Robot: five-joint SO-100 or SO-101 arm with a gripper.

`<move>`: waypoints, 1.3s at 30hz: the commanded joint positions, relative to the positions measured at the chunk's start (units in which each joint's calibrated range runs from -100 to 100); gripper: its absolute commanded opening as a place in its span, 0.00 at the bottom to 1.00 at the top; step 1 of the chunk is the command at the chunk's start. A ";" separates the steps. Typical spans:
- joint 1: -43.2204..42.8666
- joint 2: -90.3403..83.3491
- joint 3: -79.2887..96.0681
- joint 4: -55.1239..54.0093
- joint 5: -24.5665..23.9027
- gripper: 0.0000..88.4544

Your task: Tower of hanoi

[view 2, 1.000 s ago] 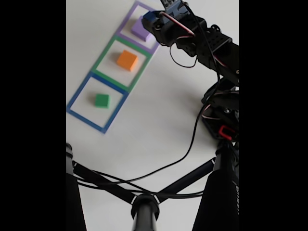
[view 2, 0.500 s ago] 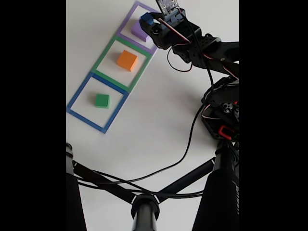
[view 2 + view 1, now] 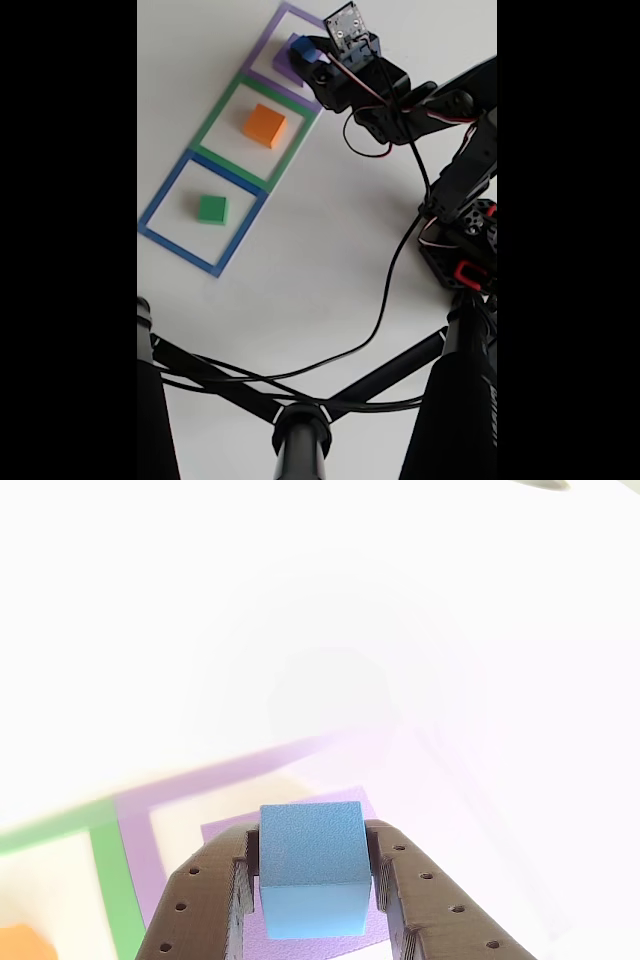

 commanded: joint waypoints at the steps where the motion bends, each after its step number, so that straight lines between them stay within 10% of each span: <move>1: 0.63 1.94 -2.07 -5.23 0.00 0.04; 30: 1.02 6.06 -3.16 -9.52 0.00 0.29; 39: 0.63 -22.85 -3.71 23.60 0.00 0.30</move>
